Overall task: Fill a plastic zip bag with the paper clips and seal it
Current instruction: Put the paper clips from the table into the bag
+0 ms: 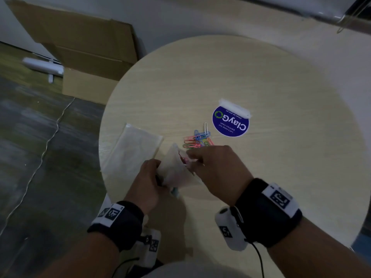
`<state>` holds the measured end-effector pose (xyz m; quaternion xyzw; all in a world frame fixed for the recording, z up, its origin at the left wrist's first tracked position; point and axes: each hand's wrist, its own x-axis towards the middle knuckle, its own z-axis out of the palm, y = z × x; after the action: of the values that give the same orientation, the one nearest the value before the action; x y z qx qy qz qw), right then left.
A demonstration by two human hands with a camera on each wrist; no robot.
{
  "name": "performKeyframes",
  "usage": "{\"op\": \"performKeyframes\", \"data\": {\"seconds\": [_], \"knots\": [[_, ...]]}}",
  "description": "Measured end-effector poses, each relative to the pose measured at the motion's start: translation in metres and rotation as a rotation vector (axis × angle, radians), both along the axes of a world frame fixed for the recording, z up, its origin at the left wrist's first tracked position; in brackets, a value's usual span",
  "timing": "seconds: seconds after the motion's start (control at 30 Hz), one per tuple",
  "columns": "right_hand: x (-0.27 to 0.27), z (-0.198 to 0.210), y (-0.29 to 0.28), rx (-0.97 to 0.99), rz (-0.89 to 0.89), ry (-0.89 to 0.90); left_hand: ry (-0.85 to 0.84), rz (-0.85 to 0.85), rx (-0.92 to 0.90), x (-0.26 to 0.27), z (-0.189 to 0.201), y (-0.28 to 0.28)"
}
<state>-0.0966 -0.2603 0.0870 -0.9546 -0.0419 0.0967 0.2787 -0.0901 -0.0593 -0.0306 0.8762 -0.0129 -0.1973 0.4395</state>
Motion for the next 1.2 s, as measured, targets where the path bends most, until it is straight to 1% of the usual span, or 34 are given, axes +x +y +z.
{"op": "performKeyframes", "data": {"seconds": [0.03,0.13,0.17,0.2,0.27,0.33,0.4,0.47,0.57,0.67,0.77,0.87,0.97,1.0,1.1,1.2], "knots": [[0.001,0.003,-0.003,0.062,-0.039,0.004,0.019,0.01,0.001,0.0,0.0,0.0],[0.015,-0.003,-0.023,0.303,-0.288,0.031,0.08,0.02,0.012,0.0,0.0,0.005],[0.024,-0.013,-0.033,0.311,-0.357,0.026,0.095,0.022,0.005,-0.002,0.0,0.009],[0.035,-0.027,-0.043,0.251,-0.398,0.036,0.111,0.031,-0.01,-0.004,0.001,0.012],[0.058,-0.061,-0.061,0.07,-0.428,0.141,0.158,0.069,-0.04,-0.008,0.003,0.02],[0.081,-0.093,-0.068,-0.004,-0.461,0.26,0.184,0.098,-0.049,-0.011,0.002,0.028],[0.098,-0.108,-0.065,-0.064,-0.497,0.288,0.179,0.094,-0.052,-0.012,-0.002,0.031],[0.107,-0.114,-0.056,-0.117,-0.478,0.262,0.163,0.1,-0.057,-0.011,-0.006,0.031],[0.108,-0.114,-0.039,-0.158,-0.313,0.239,0.192,0.136,-0.079,-0.01,-0.004,0.027],[0.098,-0.114,-0.031,-0.181,-0.151,0.226,0.207,0.132,-0.104,-0.009,-0.004,0.028],[0.081,-0.115,-0.032,-0.172,-0.068,0.196,0.173,0.095,-0.088,-0.009,-0.005,0.03],[0.06,-0.113,-0.033,-0.179,-0.066,0.192,0.16,0.071,-0.066,-0.008,-0.005,0.031],[0.047,-0.114,-0.032,-0.278,-0.041,0.207,0.168,0.075,-0.068,-0.007,-0.003,0.03],[0.045,-0.114,-0.031,-0.28,-0.043,0.202,0.167,0.074,-0.073,-0.007,-0.003,0.03],[0.043,-0.111,-0.031,-0.211,-0.073,0.199,0.164,0.064,-0.072,-0.007,-0.002,0.027],[0.042,-0.108,-0.031,-0.187,-0.09,0.207,0.137,0.039,-0.056,-0.005,-0.001,0.022]]}}
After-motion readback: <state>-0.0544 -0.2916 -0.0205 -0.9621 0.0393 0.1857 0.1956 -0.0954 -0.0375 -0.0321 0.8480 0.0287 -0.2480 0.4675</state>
